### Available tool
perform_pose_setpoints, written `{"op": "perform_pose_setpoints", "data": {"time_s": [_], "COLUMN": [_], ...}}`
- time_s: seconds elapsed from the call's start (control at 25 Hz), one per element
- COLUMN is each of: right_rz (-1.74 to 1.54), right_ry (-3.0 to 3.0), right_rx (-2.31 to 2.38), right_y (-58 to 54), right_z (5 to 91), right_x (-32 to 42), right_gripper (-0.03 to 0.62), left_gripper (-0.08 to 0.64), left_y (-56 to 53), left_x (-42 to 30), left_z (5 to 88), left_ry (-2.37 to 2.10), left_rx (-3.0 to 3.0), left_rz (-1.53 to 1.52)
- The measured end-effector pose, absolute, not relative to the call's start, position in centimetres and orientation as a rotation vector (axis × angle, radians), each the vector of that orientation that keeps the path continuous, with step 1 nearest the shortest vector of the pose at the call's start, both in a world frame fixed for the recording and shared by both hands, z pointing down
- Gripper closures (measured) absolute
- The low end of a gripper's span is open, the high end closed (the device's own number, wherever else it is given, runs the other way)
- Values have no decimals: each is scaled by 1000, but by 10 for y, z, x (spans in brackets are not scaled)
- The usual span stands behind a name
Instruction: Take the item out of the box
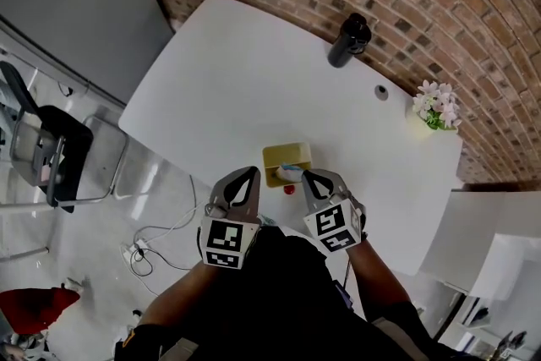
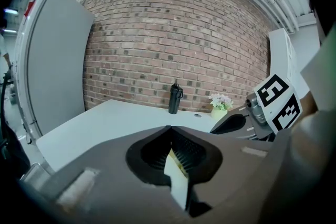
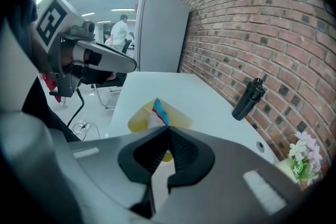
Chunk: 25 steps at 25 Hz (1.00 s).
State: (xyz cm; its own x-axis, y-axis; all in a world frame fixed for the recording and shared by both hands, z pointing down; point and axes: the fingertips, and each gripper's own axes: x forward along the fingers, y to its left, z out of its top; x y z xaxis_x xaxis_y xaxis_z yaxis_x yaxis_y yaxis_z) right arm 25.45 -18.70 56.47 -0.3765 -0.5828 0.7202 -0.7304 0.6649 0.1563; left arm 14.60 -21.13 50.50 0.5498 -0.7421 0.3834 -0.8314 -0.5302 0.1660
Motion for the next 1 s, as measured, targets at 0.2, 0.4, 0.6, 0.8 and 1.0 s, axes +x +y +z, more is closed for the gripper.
{"op": "perform_pose_setpoints", "data": {"time_s": [0.2, 0.4, 0.6, 0.8, 1.0], "right_rz": [283, 269, 227, 214, 199], "right_ry": [-2137, -2142, -2117, -2140, -2208], "right_rx": [1047, 1115, 1172, 1217, 1214], "right_y": [-186, -186, -185, -184, -183], "right_z": [538, 507, 486, 466, 449], "right_x": [247, 237, 228, 216, 188], "right_gripper": [591, 591, 591, 591, 591], "left_gripper": [554, 554, 554, 554, 554], "left_y": [-208, -209, -205, -201, -191], "left_x": [137, 120, 105, 90, 70], "left_z": [490, 475, 461, 451, 444], "left_ry": [-1319, -1370, -1399, -1428, -1479], "left_rx": [2476, 2473, 2482, 2480, 2458], "left_rz": [361, 336, 322, 298, 276]}}
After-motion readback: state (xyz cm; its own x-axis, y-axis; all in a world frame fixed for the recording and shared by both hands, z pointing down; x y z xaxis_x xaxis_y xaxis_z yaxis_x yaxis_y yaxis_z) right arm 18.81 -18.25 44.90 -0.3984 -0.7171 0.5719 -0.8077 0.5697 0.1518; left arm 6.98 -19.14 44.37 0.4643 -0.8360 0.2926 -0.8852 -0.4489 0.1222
